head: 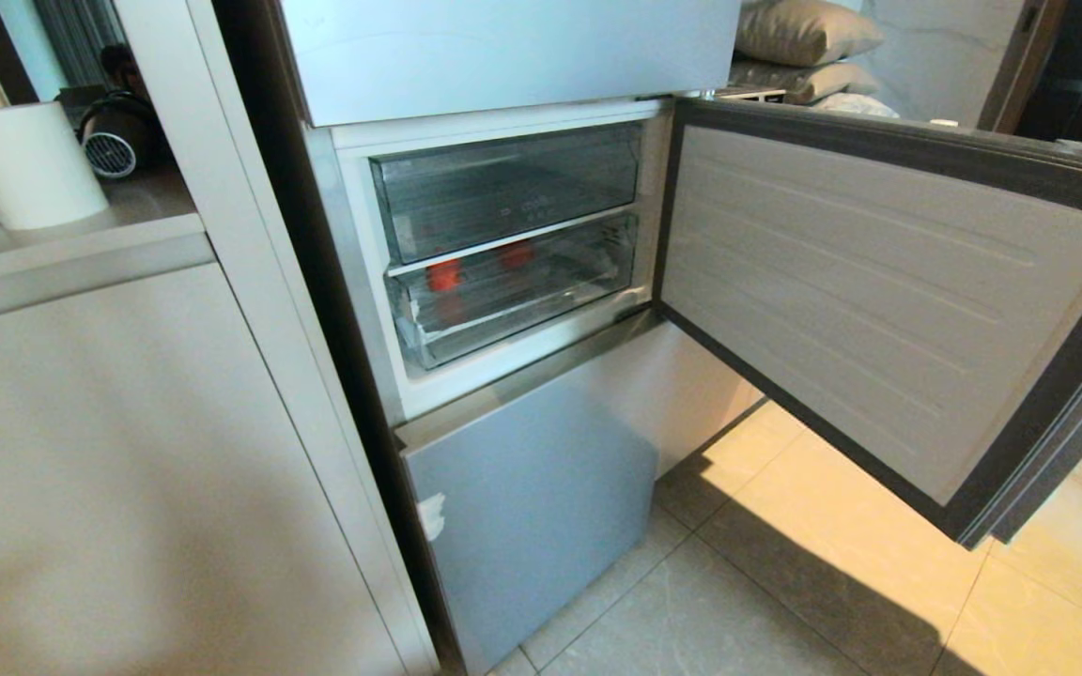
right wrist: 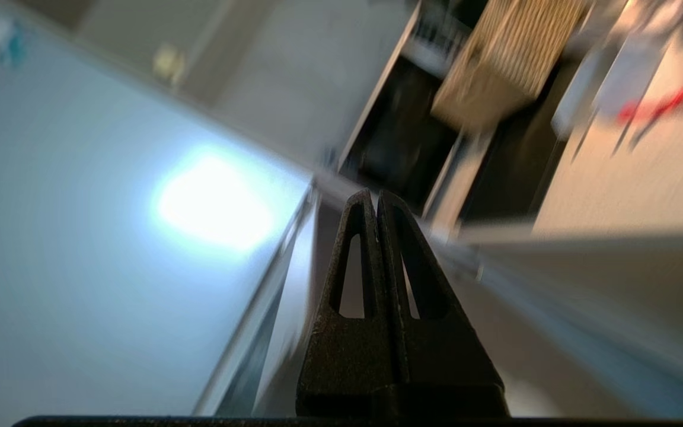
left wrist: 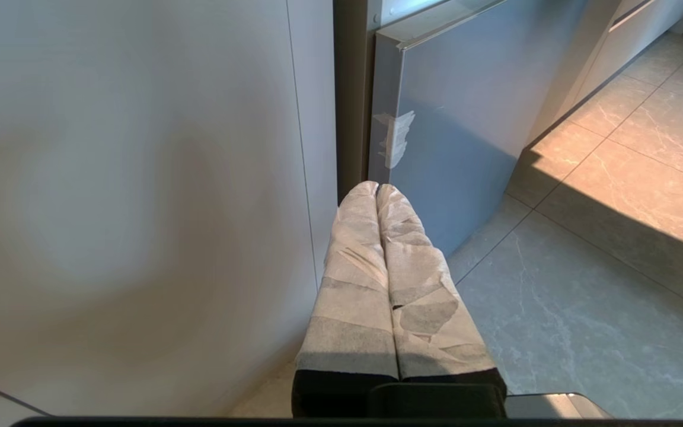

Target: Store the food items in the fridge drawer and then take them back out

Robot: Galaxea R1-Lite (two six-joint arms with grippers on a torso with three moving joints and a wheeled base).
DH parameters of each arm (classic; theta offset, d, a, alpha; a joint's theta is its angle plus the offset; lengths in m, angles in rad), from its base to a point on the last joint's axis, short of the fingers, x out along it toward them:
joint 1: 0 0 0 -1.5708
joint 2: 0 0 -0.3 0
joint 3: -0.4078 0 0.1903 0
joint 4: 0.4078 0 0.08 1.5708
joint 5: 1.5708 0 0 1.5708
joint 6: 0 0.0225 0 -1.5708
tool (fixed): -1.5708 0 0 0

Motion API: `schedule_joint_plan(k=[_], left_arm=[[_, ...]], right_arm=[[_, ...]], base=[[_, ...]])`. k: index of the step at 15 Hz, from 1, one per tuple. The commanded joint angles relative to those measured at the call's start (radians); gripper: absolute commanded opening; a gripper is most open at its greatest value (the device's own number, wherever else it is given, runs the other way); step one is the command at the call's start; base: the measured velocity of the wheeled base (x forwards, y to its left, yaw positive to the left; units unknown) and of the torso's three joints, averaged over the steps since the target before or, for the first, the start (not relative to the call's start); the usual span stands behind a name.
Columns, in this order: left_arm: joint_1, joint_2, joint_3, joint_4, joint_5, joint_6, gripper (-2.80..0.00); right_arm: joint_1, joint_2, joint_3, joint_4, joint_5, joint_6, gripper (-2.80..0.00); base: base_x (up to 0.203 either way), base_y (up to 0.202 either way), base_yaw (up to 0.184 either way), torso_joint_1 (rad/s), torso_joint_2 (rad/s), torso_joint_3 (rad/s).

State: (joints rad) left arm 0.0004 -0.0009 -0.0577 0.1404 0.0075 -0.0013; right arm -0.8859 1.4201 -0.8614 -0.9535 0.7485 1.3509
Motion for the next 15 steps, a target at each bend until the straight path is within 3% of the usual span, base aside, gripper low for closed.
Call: schedule_joint_plan(k=[1,3,4,6,8,10,11,12,15], left_arm=[[0.001,-0.001,-0.001,0.001,0.0,0.0,-2.8],[0.0,-0.001,-0.001,0.001,0.0,0.0,-2.8],[0.001,-0.001,0.001,0.001,0.0,0.0,-2.8],[0.0,-0.002,-0.001,0.001,0.0,0.0,-2.8],[0.001,-0.001,-0.001,0.001,0.0,0.0,-2.8],[0.0,-0.001,-0.001,0.001,0.0,0.0,-2.8],[0.0,-0.001,-0.001,0.001,0.0,0.0,-2.8],[0.001,-0.001,-0.001,0.001,0.0,0.0,-2.8],[0.001,-0.001,-0.001,0.001,0.0,0.0,-2.8]], right_arm=[[-0.03,0.051,-0.048,-0.004,-0.059,0.001,-2.8],[-0.034,0.138,-0.064,-0.003,-0.072,-0.058,-2.8],[-0.024,0.173,-0.063,-0.002,-0.083,-0.142,-2.8],[0.073,0.285,-0.063,-0.003,-0.183,-0.423,-2.8],[0.24,0.349,-0.058,-0.014,-0.353,-0.603,-2.8],[0.361,0.383,-0.048,-0.056,-0.443,-0.685,-2.8],[0.375,0.39,-0.044,-0.071,-0.46,-0.702,-2.8],[0.409,0.39,-0.042,-0.075,-0.461,-0.703,-2.8],[0.639,0.381,-0.044,-0.086,-0.47,-0.705,-2.8]], base=[[0.0,0.0,0.0,0.0,0.0,0.0],[0.0,0.0,0.0,0.0,0.0,0.0],[0.0,0.0,0.0,0.0,0.0,0.0],[0.0,0.0,0.0,0.0,0.0,0.0],[0.0,0.0,0.0,0.0,0.0,0.0],[0.0,0.0,0.0,0.0,0.0,0.0],[0.0,0.0,0.0,0.0,0.0,0.0],[0.0,0.0,0.0,0.0,0.0,0.0],[0.0,0.0,0.0,0.0,0.0,0.0]])
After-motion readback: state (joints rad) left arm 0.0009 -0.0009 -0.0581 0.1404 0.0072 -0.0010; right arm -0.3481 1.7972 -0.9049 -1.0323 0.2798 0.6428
